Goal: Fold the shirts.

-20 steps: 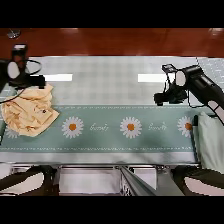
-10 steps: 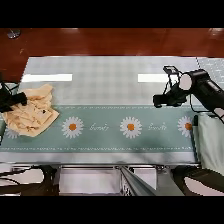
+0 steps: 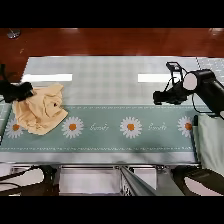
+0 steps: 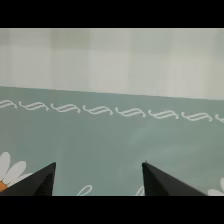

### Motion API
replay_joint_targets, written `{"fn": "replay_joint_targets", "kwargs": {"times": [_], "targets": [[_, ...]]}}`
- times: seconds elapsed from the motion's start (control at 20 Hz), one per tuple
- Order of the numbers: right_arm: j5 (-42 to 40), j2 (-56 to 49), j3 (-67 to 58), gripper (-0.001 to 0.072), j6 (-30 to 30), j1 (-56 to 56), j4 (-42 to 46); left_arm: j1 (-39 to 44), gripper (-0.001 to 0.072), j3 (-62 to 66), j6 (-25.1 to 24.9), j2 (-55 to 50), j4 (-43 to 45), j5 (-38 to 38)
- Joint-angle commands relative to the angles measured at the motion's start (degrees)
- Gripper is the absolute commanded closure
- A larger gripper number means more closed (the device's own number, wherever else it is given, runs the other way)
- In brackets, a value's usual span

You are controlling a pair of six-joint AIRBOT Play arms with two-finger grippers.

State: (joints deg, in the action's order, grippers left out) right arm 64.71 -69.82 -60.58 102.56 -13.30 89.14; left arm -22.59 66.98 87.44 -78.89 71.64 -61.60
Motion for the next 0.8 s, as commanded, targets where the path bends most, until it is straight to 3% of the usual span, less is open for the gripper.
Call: {"fn": "replay_joint_targets", "kwargs": {"times": [0.0,0.2,0.4,0.75], "targets": [[-2.6,6.5,0.0,0.0089,1.1,0.0,-0.1,1.0,0.0671,5.6,-10.4,10.5,-25.5,2.2],[-1.7,16.1,0.0,0.0089,1.3,0.0,-0.2,6.0,0.0671,14.1,-11.4,20.0,-35.7,2.2],[-1.6,25.2,0.0,0.0089,1.3,0.0,-0.5,14.7,0.0671,26.3,-10.1,21.9,-38.1,3.3],[0.7,35.8,0.0,0.0089,1.3,0.0,-1.9,35.6,0.0671,34.3,-8.8,20.9,-38.2,17.3]]}}
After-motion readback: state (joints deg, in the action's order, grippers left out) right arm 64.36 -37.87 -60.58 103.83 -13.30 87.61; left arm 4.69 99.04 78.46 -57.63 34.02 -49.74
